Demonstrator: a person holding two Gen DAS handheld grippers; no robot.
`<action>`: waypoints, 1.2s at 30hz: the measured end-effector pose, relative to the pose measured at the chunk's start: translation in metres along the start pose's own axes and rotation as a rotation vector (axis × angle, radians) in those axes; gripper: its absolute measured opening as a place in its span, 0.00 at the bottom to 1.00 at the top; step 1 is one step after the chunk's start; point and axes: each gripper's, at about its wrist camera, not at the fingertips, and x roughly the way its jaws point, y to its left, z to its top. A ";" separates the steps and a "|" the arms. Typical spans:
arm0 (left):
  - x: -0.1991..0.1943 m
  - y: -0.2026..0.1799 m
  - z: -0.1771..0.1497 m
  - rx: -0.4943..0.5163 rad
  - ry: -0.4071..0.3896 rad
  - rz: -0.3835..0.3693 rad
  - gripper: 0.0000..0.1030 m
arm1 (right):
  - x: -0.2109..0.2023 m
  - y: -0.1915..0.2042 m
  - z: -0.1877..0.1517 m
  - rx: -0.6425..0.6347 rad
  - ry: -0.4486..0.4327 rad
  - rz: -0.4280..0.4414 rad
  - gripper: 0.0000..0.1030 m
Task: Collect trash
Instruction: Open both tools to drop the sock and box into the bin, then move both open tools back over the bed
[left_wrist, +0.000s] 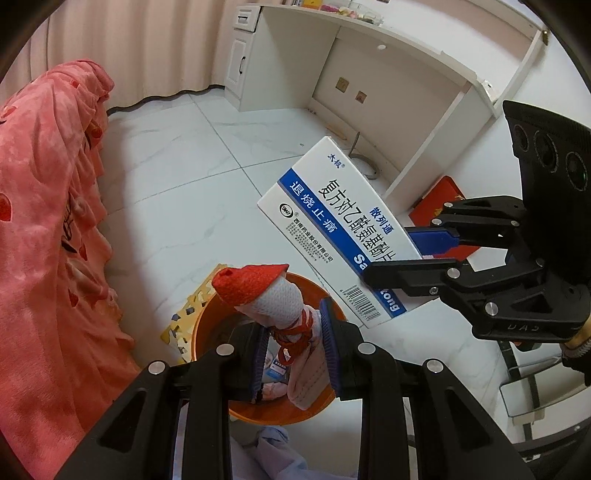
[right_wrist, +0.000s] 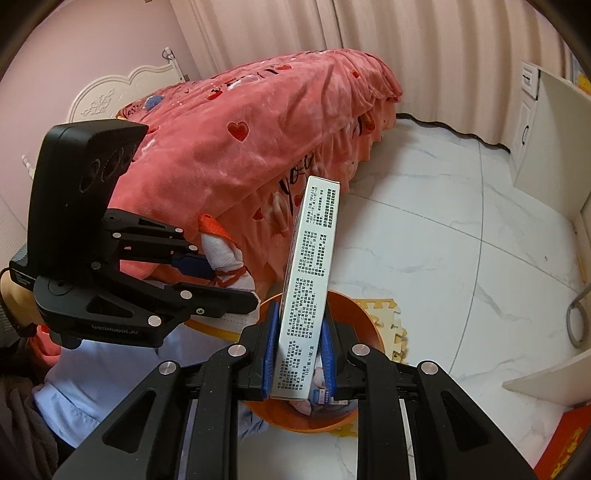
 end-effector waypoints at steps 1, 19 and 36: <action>0.002 0.000 0.001 -0.001 0.002 0.002 0.28 | 0.001 0.000 0.000 0.000 0.001 0.001 0.21; 0.011 0.003 0.002 -0.028 0.009 0.050 0.61 | 0.012 -0.009 -0.004 0.042 0.007 -0.011 0.25; -0.012 0.000 -0.004 -0.025 -0.019 0.056 0.61 | -0.006 0.012 0.001 0.020 -0.012 -0.012 0.25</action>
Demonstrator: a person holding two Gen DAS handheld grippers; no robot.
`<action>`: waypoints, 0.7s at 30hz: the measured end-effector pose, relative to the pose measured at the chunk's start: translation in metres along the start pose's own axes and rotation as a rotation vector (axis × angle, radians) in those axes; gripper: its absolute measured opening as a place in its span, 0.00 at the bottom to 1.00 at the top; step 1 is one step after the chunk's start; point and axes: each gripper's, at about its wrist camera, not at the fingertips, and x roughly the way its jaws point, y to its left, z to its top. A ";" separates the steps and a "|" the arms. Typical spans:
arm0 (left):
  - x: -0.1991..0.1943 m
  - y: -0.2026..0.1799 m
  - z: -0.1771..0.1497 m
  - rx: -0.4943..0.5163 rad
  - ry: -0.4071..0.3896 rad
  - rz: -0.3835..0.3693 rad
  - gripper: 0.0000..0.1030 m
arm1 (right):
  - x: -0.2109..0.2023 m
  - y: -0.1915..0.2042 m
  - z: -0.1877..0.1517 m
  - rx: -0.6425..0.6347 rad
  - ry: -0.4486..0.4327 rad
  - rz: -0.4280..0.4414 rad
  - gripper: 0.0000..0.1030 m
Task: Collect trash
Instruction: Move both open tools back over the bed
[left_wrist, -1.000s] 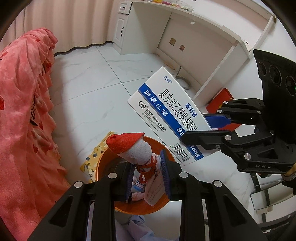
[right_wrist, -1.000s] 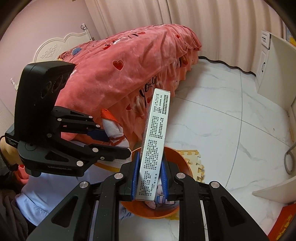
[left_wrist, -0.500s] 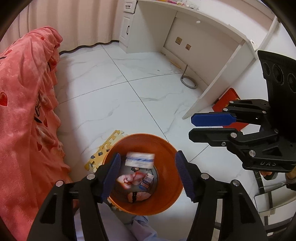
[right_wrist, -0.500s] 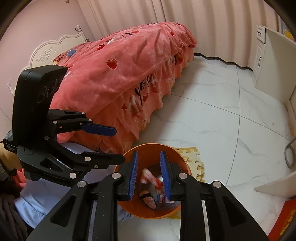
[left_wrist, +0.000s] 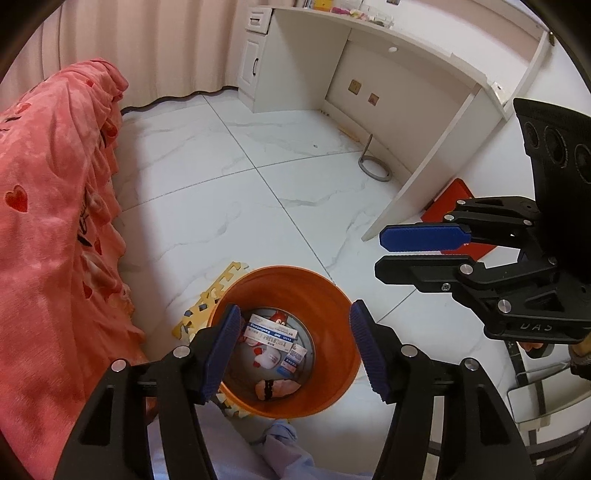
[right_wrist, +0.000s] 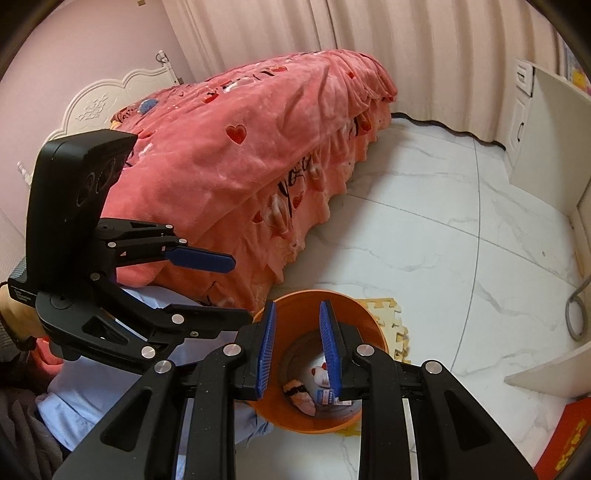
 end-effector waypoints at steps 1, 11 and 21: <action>-0.006 0.000 -0.002 0.002 -0.010 0.002 0.61 | -0.003 0.004 0.001 -0.004 -0.006 0.003 0.25; -0.093 0.015 -0.032 -0.011 -0.134 0.104 0.77 | -0.029 0.085 0.025 -0.119 -0.064 0.055 0.50; -0.202 0.059 -0.107 -0.141 -0.230 0.300 0.83 | -0.028 0.215 0.061 -0.325 -0.095 0.190 0.63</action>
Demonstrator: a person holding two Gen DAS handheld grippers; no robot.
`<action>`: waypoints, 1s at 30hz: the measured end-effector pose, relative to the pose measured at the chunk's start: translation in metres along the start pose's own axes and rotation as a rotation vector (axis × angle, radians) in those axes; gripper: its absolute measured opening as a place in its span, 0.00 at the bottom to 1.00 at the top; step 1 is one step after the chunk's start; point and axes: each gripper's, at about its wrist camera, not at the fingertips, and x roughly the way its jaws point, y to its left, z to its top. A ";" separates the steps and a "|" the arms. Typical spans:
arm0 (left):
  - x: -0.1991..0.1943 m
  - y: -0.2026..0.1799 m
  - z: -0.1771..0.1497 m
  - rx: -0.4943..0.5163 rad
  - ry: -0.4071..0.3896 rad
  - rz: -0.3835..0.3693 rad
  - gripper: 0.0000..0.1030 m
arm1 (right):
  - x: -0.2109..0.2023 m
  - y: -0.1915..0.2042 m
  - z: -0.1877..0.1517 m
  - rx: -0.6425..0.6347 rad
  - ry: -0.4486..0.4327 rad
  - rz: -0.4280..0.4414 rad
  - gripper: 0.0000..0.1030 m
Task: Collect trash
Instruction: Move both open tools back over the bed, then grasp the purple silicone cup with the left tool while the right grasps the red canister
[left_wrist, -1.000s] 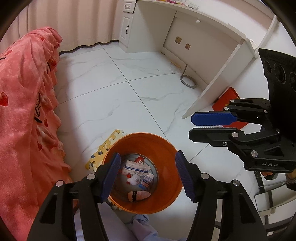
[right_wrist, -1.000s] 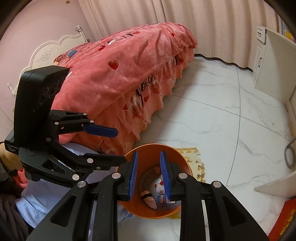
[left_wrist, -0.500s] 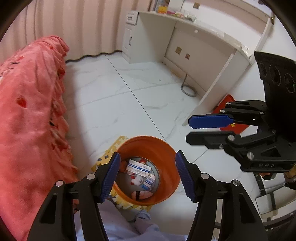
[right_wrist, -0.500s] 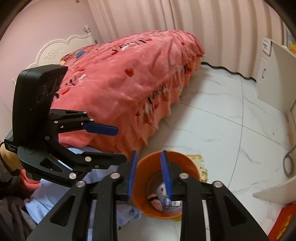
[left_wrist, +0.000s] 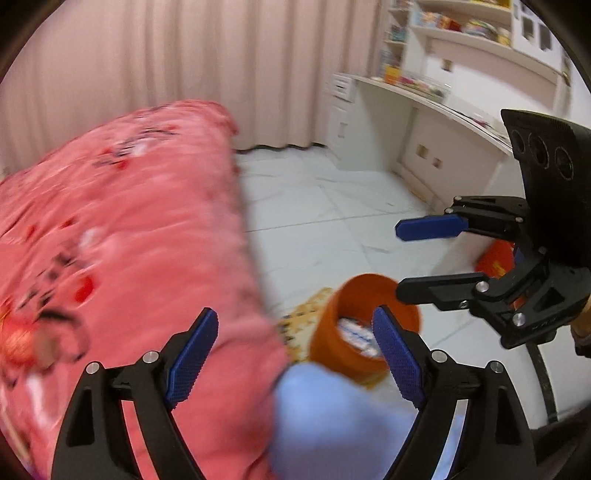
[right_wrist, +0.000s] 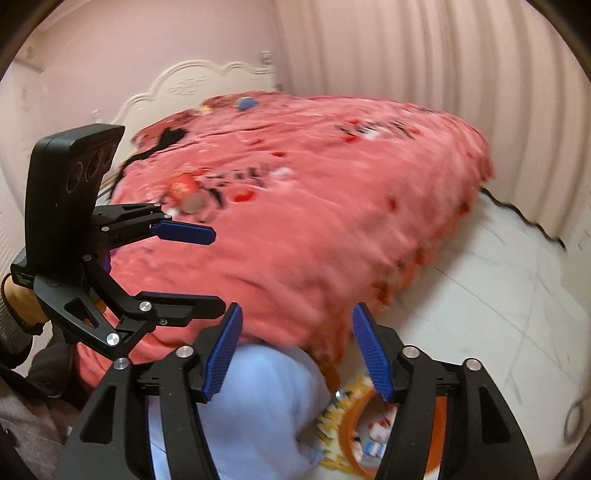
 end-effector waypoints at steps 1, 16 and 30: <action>-0.010 0.009 -0.007 -0.021 -0.003 0.022 0.85 | 0.005 0.012 0.008 -0.022 -0.002 0.020 0.63; -0.157 0.156 -0.133 -0.370 -0.019 0.376 0.90 | 0.106 0.204 0.093 -0.297 0.024 0.298 0.67; -0.163 0.277 -0.216 -0.565 0.078 0.469 0.90 | 0.205 0.279 0.126 -0.362 0.138 0.372 0.67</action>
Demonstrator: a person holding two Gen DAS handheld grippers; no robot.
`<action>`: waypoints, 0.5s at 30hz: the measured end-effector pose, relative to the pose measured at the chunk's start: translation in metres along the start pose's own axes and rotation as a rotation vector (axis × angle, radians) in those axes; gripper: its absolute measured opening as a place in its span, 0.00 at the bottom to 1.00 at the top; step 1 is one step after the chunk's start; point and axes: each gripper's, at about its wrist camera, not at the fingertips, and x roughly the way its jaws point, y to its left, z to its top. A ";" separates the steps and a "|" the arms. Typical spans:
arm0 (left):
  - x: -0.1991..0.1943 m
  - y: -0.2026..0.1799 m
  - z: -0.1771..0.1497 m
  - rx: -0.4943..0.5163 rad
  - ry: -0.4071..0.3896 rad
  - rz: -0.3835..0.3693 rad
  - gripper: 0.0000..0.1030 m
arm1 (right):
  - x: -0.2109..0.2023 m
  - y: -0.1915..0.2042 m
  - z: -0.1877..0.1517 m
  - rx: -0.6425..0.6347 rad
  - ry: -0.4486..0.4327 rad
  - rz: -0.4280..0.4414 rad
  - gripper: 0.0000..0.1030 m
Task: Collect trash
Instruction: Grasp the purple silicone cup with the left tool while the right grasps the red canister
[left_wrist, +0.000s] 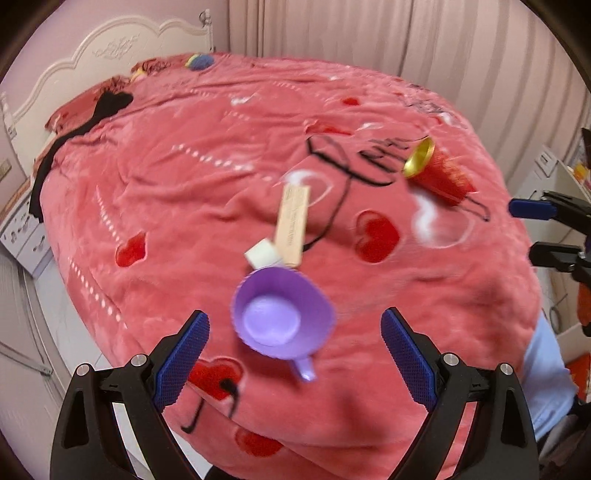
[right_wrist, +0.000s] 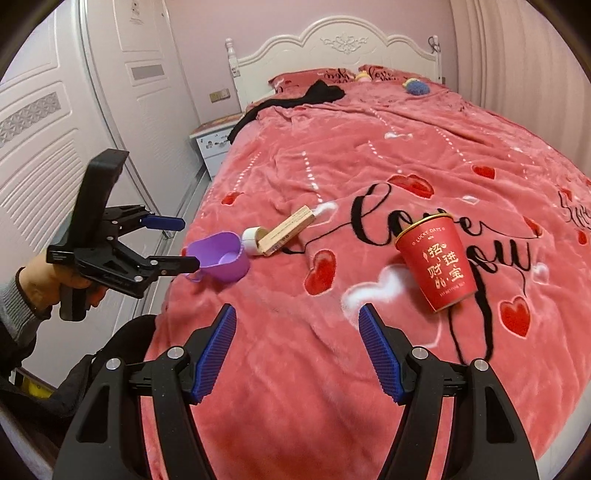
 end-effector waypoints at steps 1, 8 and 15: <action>0.009 0.003 0.000 0.006 0.022 -0.010 0.90 | 0.006 -0.003 0.002 0.005 0.008 -0.001 0.67; 0.035 0.014 -0.001 -0.005 0.061 -0.046 0.90 | 0.038 -0.011 0.012 0.016 0.048 0.028 0.67; 0.050 0.022 0.001 -0.003 0.077 -0.074 0.90 | 0.066 -0.004 0.036 -0.017 0.037 0.062 0.67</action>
